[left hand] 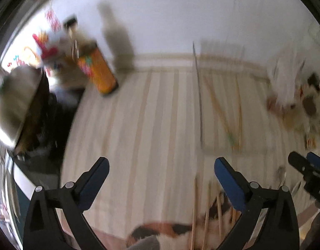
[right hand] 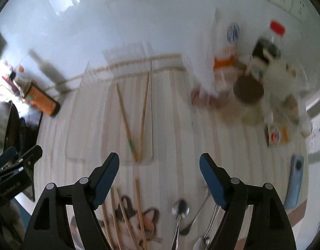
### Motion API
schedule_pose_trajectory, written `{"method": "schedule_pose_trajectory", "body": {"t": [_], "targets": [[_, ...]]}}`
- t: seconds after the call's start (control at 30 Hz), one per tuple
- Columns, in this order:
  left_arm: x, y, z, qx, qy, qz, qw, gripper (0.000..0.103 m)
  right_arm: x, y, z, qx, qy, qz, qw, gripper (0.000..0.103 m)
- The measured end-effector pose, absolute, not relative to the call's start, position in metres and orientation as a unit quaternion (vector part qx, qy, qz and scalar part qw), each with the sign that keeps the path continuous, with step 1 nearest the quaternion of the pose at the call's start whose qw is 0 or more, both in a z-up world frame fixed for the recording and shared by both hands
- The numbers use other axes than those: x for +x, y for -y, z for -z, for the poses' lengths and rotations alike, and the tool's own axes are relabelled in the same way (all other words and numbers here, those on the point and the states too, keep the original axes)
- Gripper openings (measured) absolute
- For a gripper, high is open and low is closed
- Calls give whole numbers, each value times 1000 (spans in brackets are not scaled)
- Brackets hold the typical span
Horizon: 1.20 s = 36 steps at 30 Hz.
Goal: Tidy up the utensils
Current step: 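Open both tools to drop the chopsticks into the clear basket, then grasp another chopstick with the left tool while the right tool grasps one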
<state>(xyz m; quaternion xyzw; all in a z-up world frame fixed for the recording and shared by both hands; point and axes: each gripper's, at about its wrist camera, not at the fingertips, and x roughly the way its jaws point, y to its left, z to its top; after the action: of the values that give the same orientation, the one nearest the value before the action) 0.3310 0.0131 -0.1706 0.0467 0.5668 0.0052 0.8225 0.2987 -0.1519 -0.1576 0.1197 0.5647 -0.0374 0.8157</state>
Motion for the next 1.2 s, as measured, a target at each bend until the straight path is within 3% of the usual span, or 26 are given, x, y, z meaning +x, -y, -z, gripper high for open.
{"method": "schedule_pose_trajectory", "body": {"t": [0.03,0.07,0.1,0.23,0.3,0.53,0.8,0.83,0.87,0.9,1.2], "targets": [[325,-12,179,49,-576,-5,816,103,291,150,164,126,-570,37,811,74],[317,-12,191,51,-588,-3,807,102,284,148,171,134,-575,34,806,54],[310,-10,201,53,-598,-1,799,102,280,145,178,141,-582,28,800,45],[286,-4,241,49,-645,32,762,86,260,135,206,152,-614,8,774,24],[275,2,262,36,-671,53,738,75,251,129,220,146,-628,5,764,23],[258,13,298,25,-705,71,705,6,230,118,252,149,-660,0,736,24],[265,1,296,39,-697,71,712,4,207,79,299,103,-710,-23,697,24],[266,1,296,40,-697,71,712,4,205,75,299,88,-706,-20,702,19],[265,3,295,42,-696,71,713,4,203,72,298,68,-704,-13,707,8],[265,-4,295,44,-696,71,713,4,200,73,298,59,-706,0,706,7],[254,2,302,52,-694,74,715,5,190,102,297,68,-719,26,691,6]]}}
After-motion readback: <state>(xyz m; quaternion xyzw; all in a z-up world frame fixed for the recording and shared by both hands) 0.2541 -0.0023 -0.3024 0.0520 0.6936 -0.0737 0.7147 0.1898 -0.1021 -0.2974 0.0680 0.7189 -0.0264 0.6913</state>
